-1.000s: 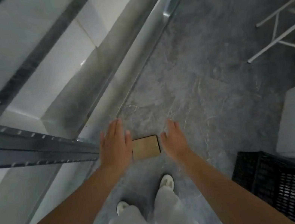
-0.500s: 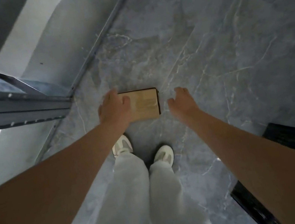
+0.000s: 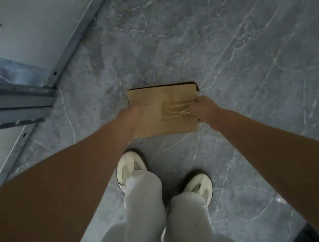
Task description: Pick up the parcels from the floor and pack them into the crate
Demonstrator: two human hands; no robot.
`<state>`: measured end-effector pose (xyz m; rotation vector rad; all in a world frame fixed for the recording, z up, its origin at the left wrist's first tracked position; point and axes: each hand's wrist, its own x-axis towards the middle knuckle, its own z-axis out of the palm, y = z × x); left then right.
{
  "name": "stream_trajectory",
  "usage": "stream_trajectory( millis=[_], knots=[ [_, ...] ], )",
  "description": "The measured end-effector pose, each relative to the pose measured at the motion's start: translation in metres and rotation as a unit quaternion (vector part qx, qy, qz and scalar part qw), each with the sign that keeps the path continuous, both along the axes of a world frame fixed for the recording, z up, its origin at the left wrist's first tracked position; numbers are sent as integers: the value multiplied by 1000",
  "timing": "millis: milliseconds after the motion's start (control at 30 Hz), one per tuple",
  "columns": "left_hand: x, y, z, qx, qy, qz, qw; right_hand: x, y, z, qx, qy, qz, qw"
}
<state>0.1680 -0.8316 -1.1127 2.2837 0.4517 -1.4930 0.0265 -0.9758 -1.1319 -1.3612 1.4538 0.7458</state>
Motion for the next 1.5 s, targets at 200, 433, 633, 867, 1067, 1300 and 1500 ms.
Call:
stream_trajectory(
  millis=[200, 433, 633, 867, 1067, 1300, 1500],
  knots=[
    [2, -2, 75, -42, -54, 62, 996, 29, -5, 81, 1, -4, -42, 999],
    [36, -14, 308, -67, -180, 3, 981, 66, -35, 322, 24, -20, -92, 995],
    [44, -27, 552, -181, -345, 85, 917, 74, -69, 518, -58, -233, -87, 967],
    [-3, 20, 765, -318, -357, 209, 853, 30, -43, 768, -3, -432, -177, 884],
    [-55, 117, 852, -388, -368, 334, 776, 35, 10, 885, 3, -517, -46, 855],
    [-123, 299, 921, -409, -458, 468, 635, 54, 181, 979, 140, -573, 126, 798],
    [-205, 501, 976, -348, -571, 528, 523, 59, 399, 1022, 213, -559, 271, 754]
  ],
)
